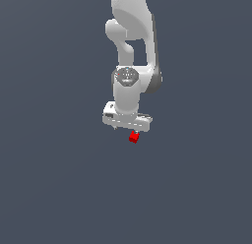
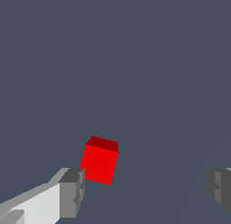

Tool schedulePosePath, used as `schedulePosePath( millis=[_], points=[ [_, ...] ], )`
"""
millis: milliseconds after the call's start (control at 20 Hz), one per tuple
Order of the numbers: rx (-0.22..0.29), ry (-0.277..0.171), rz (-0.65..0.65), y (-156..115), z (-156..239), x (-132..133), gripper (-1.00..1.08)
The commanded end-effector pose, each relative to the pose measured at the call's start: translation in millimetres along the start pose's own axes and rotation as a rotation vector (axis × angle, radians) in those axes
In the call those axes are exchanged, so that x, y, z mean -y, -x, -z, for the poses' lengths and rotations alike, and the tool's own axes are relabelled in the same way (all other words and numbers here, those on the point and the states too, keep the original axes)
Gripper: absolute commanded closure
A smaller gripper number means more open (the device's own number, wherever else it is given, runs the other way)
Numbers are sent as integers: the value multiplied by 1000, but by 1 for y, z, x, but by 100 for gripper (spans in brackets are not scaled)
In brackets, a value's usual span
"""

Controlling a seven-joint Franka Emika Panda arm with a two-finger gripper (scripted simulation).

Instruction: Pick up the red cube and move it to a goal position.

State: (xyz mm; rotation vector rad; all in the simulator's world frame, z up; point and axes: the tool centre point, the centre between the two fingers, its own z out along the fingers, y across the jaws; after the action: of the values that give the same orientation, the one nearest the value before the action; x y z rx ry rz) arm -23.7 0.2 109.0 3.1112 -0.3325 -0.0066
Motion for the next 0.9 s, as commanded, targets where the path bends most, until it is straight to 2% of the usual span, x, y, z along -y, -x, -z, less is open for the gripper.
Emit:
schedulePosePath(
  millis=[0,450,850],
  points=[
    [0,-2,-53,6,-19,8,-92],
    [-1,-9,-198,18,-71,31,-92],
    [-1,-13,-247,21,-88,40,-92]
  ],
)
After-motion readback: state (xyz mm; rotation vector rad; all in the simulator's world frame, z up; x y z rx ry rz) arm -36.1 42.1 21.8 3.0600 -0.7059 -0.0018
